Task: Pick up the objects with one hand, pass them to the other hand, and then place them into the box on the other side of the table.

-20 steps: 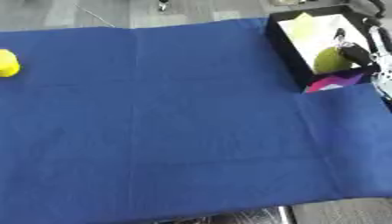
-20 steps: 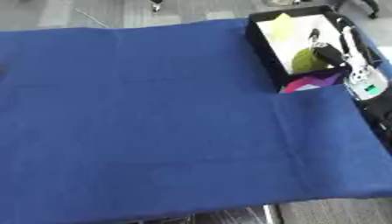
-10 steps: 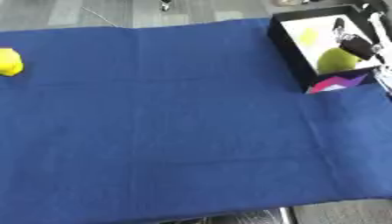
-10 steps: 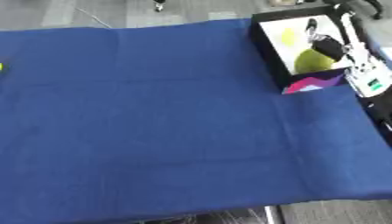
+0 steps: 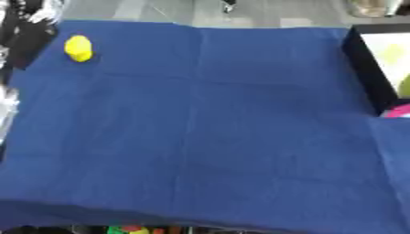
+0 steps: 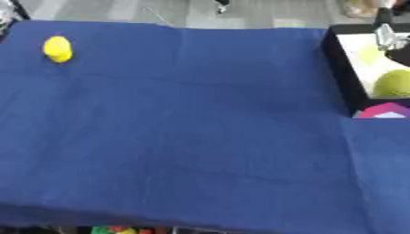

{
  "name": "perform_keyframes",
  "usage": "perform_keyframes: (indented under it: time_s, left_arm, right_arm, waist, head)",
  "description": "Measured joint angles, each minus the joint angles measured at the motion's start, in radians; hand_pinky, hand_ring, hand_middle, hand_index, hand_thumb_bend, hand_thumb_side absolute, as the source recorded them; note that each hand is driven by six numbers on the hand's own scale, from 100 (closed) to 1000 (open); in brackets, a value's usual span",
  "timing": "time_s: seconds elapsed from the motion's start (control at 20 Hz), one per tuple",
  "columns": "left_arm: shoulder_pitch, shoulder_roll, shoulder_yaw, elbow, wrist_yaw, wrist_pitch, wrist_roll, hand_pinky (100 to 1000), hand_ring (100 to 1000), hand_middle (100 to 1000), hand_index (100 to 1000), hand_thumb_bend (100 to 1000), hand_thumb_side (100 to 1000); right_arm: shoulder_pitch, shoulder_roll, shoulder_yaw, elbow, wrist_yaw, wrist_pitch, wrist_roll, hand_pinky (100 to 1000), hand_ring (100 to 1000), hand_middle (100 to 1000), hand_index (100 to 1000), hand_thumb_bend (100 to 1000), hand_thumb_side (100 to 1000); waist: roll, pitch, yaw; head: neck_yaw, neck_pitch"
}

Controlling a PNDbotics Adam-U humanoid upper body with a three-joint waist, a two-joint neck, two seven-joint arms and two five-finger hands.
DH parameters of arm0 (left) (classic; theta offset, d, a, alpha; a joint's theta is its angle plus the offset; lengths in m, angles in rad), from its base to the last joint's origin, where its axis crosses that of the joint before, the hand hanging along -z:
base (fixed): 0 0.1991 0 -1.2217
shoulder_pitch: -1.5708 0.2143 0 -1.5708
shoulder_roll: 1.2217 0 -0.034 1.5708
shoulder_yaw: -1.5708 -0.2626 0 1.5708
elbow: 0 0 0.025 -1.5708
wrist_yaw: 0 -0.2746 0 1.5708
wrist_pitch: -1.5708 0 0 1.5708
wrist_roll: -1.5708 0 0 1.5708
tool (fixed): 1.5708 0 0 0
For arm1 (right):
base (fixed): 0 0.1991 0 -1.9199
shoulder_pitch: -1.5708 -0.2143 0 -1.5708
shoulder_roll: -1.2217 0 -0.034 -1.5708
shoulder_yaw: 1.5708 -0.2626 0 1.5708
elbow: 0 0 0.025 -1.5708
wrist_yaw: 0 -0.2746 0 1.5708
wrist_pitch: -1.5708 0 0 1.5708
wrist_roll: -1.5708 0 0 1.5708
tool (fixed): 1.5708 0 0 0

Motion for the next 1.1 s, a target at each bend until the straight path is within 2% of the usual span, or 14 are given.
perform_keyframes:
  time_s: [0.1, 0.25, 0.5, 0.65, 0.7, 0.75, 0.85, 0.95, 1.0, 1.1]
  left_arm:
    - [-0.053, 0.004, -0.013, 0.099, -0.077, 0.049, 0.018, 845, 703, 774, 920, 100, 637]
    - [-0.127, 0.002, -0.021, 0.272, -0.188, 0.106, 0.043, 833, 707, 778, 920, 100, 689]
    - [-0.21, -0.022, 0.009, 0.571, -0.326, 0.149, 0.082, 820, 711, 779, 920, 100, 713]
    - [-0.249, -0.031, 0.046, 0.716, -0.381, 0.155, 0.111, 815, 712, 778, 920, 100, 679]
    - [-0.256, -0.031, 0.057, 0.749, -0.395, 0.156, 0.123, 810, 708, 774, 918, 100, 586]
    - [-0.263, -0.031, 0.067, 0.777, -0.407, 0.157, 0.135, 809, 706, 772, 917, 100, 552]
    - [-0.269, -0.025, 0.084, 0.814, -0.428, 0.163, 0.161, 806, 709, 772, 916, 100, 406]
    - [-0.275, -0.007, 0.095, 0.834, -0.446, 0.169, 0.18, 805, 710, 772, 917, 100, 369]
    - [-0.276, 0.003, 0.098, 0.839, -0.455, 0.172, 0.185, 798, 720, 777, 918, 100, 270]
    - [-0.282, 0.023, 0.1, 0.848, -0.483, 0.179, 0.191, 791, 730, 783, 919, 100, 212]
  right_arm:
    - [0.019, 0.016, 0.016, -0.098, 0.01, 0.008, 0.019, 938, 971, 898, 968, 100, 436]
    - [0.027, 0.05, 0.048, -0.183, 0.003, -0.004, 0.054, 938, 970, 888, 966, 100, 441]
    - [0.019, 0.105, 0.094, -0.212, -0.033, -0.087, 0.118, 937, 965, 867, 957, 100, 449]
    - [0.013, 0.135, 0.116, -0.213, -0.06, -0.136, 0.152, 937, 965, 862, 954, 100, 453]
    - [0.009, 0.144, 0.122, -0.213, -0.069, -0.149, 0.163, 938, 965, 858, 952, 100, 452]
    - [0.008, 0.153, 0.128, -0.213, -0.075, -0.161, 0.174, 938, 965, 857, 951, 100, 451]
    - [0.006, 0.169, 0.136, -0.213, -0.083, -0.178, 0.194, 939, 968, 852, 947, 100, 453]
    - [0.007, 0.181, 0.14, -0.213, -0.084, -0.187, 0.211, 939, 969, 851, 946, 100, 453]
    - [0.009, 0.186, 0.142, -0.213, -0.084, -0.189, 0.217, 940, 971, 848, 943, 100, 455]
    - [0.011, 0.195, 0.144, -0.213, -0.084, -0.189, 0.227, 941, 973, 846, 941, 100, 456]
  waist:
    - [-0.002, 0.0, -0.014]
    - [-0.007, 0.001, -0.04]
    - [-0.017, 0.016, -0.088]
    - [-0.021, 0.032, -0.114]
    - [-0.021, 0.039, -0.122]
    - [-0.021, 0.047, -0.13]
    - [-0.021, 0.061, -0.146]
    - [-0.022, 0.073, -0.155]
    - [-0.021, 0.079, -0.159]
    - [-0.019, 0.092, -0.168]
  head:
    - [0.046, 0.0]
    - [0.115, 0.0]
    - [0.207, -0.017]
    - [0.245, -0.037]
    - [0.255, -0.044]
    - [0.265, -0.053]
    - [0.281, -0.069]
    - [0.294, -0.083]
    - [0.299, -0.09]
    - [0.309, -0.102]
